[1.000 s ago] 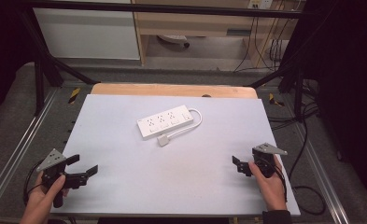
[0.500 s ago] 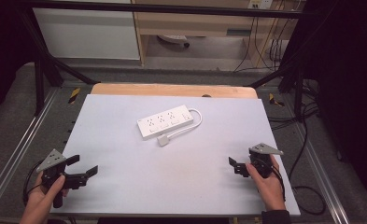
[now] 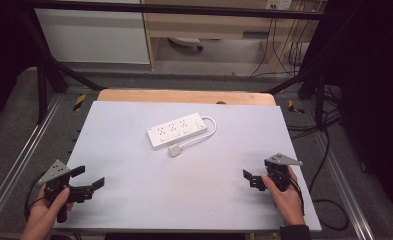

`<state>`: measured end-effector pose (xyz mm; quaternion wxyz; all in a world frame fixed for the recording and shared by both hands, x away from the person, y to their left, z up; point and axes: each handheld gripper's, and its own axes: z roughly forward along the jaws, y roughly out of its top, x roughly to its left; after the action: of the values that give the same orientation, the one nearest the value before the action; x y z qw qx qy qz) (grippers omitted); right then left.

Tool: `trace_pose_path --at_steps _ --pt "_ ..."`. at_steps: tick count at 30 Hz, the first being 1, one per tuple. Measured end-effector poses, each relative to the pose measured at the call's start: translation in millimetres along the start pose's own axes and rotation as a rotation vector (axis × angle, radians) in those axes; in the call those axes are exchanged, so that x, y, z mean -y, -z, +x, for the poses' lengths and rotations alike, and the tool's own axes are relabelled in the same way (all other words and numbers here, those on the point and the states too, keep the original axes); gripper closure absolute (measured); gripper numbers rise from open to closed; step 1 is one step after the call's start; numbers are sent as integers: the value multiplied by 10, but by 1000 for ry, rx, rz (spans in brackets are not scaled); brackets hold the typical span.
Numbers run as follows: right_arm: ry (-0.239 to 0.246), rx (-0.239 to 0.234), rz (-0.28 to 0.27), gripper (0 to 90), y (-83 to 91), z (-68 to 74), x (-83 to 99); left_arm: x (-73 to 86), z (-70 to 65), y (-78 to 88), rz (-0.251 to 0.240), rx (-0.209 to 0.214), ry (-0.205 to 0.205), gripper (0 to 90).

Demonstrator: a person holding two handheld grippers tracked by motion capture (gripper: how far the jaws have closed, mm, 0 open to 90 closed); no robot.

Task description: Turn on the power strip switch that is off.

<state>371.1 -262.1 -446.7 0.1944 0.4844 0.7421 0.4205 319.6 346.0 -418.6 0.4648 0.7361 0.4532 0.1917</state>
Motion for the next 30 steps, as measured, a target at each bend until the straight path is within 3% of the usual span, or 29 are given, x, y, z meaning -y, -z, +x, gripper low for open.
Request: trace_pose_path --at_steps 12,22,30 --pt "12 -40 0 33 -23 91 -23 1 -5 -4 2 6 -6 77" --pt "48 -74 19 40 -95 270 -58 2 -5 -5 2 8 -5 77" --pt "40 -111 17 41 -122 362 -104 4 -8 -9 4 9 -5 77"
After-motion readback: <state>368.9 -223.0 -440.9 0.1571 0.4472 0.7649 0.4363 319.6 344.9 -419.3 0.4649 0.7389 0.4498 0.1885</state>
